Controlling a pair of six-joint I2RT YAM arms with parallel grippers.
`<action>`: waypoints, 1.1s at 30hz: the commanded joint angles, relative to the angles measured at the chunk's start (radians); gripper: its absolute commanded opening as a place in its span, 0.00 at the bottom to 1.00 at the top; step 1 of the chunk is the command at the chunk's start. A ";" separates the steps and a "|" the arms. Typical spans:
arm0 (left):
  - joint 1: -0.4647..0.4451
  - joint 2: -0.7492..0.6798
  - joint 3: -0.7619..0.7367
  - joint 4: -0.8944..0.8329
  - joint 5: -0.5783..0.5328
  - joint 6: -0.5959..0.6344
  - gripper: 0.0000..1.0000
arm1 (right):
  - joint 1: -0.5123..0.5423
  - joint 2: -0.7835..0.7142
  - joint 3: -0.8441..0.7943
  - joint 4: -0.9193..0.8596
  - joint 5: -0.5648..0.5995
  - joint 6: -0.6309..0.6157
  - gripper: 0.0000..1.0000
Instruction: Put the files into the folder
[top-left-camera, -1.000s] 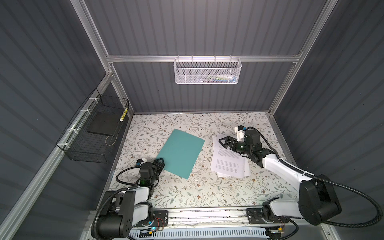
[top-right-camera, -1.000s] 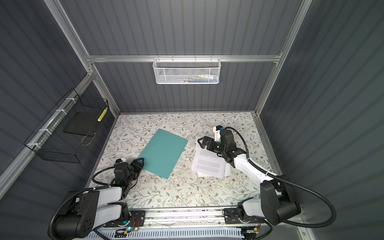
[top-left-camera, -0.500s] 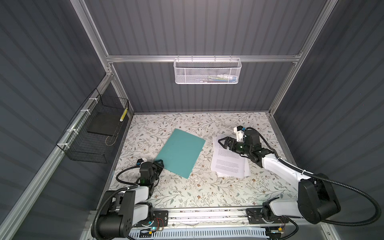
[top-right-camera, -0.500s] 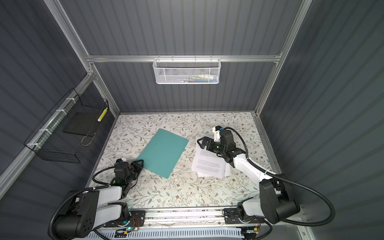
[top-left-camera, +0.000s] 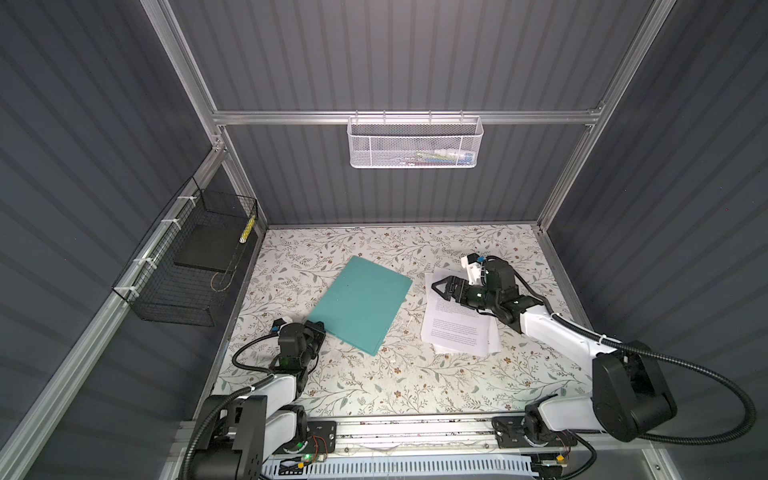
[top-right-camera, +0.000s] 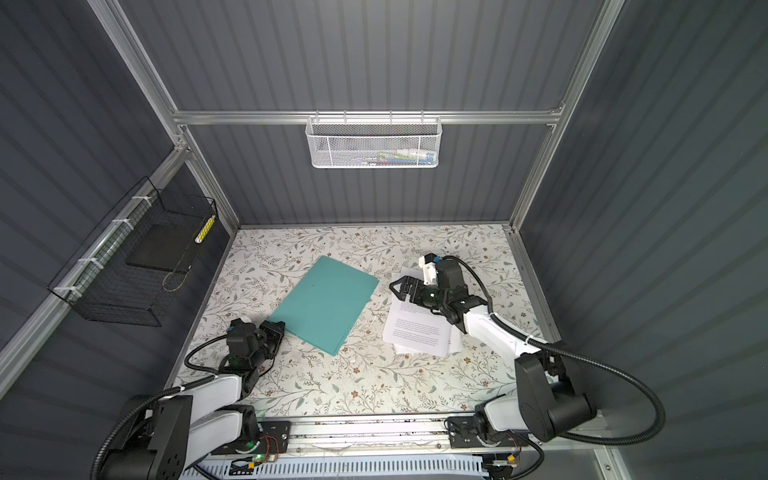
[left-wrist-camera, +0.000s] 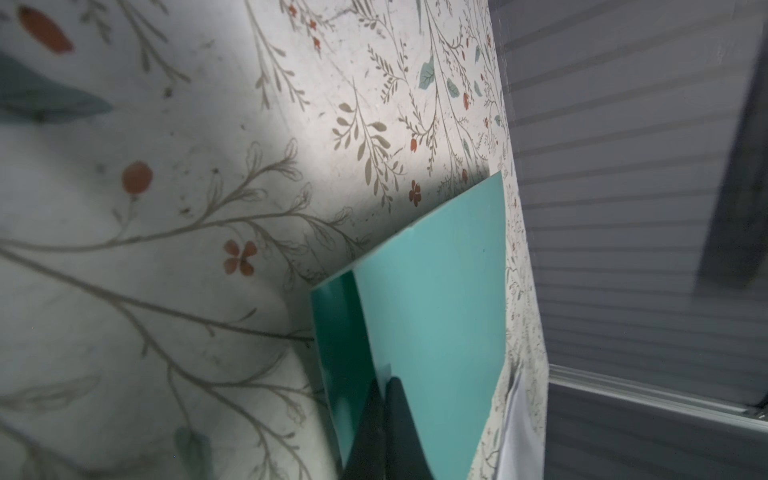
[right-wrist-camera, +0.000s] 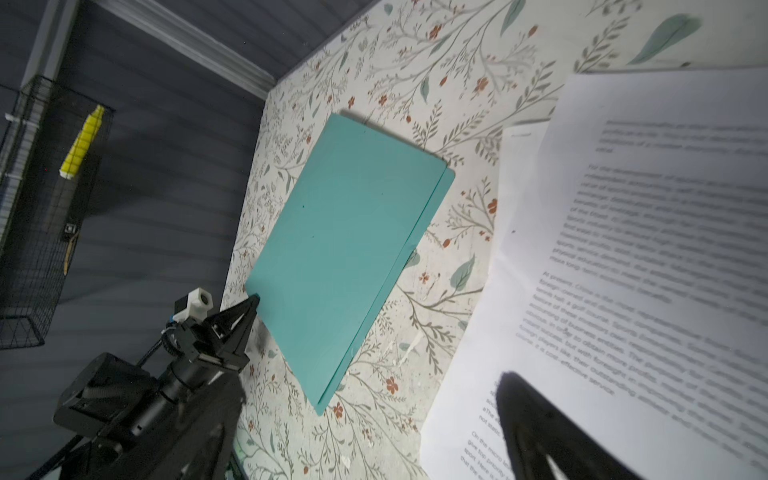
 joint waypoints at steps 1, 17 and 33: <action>0.004 -0.082 0.009 -0.103 -0.009 -0.173 0.00 | 0.054 0.043 0.056 -0.051 -0.072 -0.032 0.96; -0.005 -0.274 0.021 -0.173 0.047 -0.358 0.00 | 0.159 0.334 0.079 0.283 -0.317 0.285 0.67; -0.045 -0.217 -0.007 -0.064 0.052 -0.382 0.00 | 0.167 0.597 0.165 0.542 -0.367 0.522 0.44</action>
